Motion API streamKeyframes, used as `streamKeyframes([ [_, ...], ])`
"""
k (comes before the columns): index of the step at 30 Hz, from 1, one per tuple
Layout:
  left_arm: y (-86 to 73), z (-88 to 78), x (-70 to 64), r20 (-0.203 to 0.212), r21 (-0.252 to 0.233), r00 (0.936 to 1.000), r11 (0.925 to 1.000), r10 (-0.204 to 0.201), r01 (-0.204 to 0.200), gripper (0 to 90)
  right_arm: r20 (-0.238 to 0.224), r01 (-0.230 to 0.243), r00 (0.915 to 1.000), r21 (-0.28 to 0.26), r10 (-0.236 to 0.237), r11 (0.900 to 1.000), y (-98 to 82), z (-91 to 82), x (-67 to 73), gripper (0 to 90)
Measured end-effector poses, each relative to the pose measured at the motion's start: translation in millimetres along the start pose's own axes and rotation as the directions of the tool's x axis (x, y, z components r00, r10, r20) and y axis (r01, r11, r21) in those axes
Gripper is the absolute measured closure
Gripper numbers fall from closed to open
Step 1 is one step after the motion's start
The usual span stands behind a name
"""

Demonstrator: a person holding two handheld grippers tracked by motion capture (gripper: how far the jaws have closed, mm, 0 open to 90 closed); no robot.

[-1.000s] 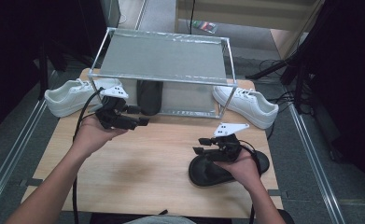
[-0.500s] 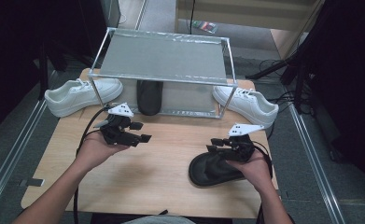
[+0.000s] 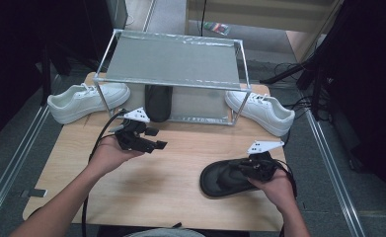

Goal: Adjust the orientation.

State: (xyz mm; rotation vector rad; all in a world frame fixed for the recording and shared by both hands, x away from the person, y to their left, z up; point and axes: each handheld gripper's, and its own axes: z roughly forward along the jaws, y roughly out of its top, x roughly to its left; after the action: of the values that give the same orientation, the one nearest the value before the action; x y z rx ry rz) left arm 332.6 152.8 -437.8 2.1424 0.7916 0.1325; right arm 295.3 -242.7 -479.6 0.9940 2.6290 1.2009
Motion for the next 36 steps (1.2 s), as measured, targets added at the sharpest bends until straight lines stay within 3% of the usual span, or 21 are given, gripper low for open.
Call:
streamKeyframes([
  [10, 2.1, 2.3, 1.8, -0.007, -0.017, 1.0000, 0.9999, 0.001, -0.001, 39.1, 0.020, 0.023, 0.9995, 0.059, -0.024, 0.998, -21.7, -17.0, 1.3, 90.0],
  [17, -3.1, -1.2, -0.9, -0.011, -0.032, 0.9999, 0.9994, -0.011, 0.011, 39.1, -0.002, 0.053, 0.9986, 0.102, -0.053, 0.993, -15.1, -1.8, 4.3, 90.0],
  [36, -16.3, -7.7, -5.9, -0.028, -0.023, 0.9995, 0.9996, -0.016, 0.016, 39.0, -0.051, 0.104, 0.9938, 0.120, -0.098, 0.987, 3.4, 17.5, 4.4, 90.0],
])
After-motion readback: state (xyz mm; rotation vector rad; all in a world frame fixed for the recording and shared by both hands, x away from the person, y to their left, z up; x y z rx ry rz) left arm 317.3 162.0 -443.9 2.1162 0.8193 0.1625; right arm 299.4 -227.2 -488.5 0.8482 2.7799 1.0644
